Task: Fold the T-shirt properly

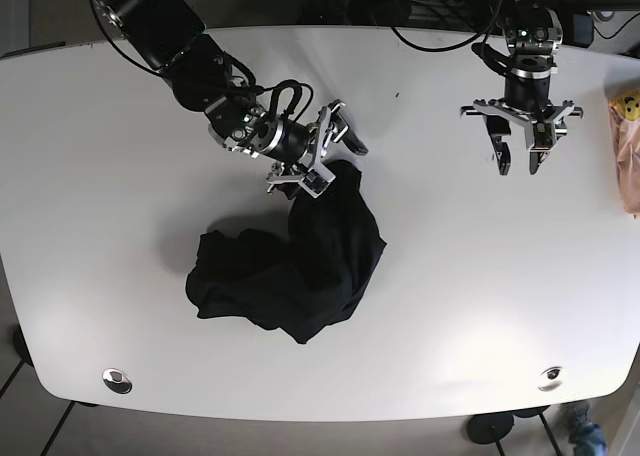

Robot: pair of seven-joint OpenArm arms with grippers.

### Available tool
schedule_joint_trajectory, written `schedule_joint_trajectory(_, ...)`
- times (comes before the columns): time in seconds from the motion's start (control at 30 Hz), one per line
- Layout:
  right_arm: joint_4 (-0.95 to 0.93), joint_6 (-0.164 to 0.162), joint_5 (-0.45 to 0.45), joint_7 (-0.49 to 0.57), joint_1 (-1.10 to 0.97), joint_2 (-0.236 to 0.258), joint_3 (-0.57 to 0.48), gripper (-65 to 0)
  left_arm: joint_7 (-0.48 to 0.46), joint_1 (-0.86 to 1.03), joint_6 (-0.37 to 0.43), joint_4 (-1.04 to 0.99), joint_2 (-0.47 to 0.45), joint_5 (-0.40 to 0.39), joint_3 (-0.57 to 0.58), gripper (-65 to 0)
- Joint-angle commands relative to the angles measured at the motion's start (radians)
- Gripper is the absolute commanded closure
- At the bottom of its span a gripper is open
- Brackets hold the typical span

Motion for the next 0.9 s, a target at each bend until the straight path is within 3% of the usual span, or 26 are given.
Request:
schedule_joint_trajectory(0.03,-0.046,-0.009,0.009,0.04,0.031,0.004,0.007,-46.6,-0.027,0.001,0.002,0.015,-0.003,-0.008,-0.004,-26.8)
schedule_joint_trajectory(0.07,-0.07,-0.009,0.004,0.073,0.038,0.004,0.005,-46.5,-0.027,0.001,0.002,0.015,-0.003,-0.008,-0.004,-26.8)
schedule_joint_trajectory(0.17,-0.136,-0.009,-0.16,0.165,0.031,-0.034,0.008,-46.5,-0.027,0.001,0.002,0.015,-0.003,-0.008,-0.004,-26.8)
schedule_joint_trajectory(0.23,-0.201,-0.01,-0.286,0.207,0.015,-0.073,0.016,-42.6,-0.027,0.001,0.002,0.015,-0.003,-0.008,-0.004,-26.8)
schedule_joint_trajectory(0.37,-0.207,-0.01,-0.321,0.218,-0.003,-0.099,0.016,-7.1,-0.027,0.001,0.002,0.015,-0.001,-0.008,-0.005,-26.8)
schedule_joint_trajectory(0.4,-0.205,-0.01,-0.321,0.218,-0.003,-0.099,0.016,-1.4,-0.027,0.001,0.002,0.015,0.0,-0.008,-0.016,-26.8)
schedule_joint_trajectory(0.5,-0.096,-0.01,-0.32,0.21,-0.054,-0.096,0.036,-2.4,-0.027,0.001,0.002,0.015,0.002,-0.009,-0.044,-26.8)
schedule_joint_trajectory(0.6,0.123,-0.001,-0.32,0.098,-0.13,-0.096,0.143,-2.1,-0.027,0.001,0.001,0.017,0.002,-0.017,-0.041,-26.8)
schedule_joint_trajectory(0.7,0.359,-0.001,-0.32,-0.014,-0.141,-0.099,0.208,-2.1,-0.027,0.004,-0.007,0.017,-0.006,-0.137,-0.039,-26.8)
schedule_joint_trajectory(0.8,0.488,-0.001,-0.32,-0.089,-0.054,-0.1,0.229,-2.1,-0.026,0.024,-0.113,0.015,-0.001,-0.18,-0.018,-26.8)
schedule_joint_trajectory(0.9,0.519,0.002,-0.318,-0.16,0.12,-0.137,0.234,-2.1,-0.026,0.044,-0.131,0.015,-0.006,-0.181,0.044,-26.8)
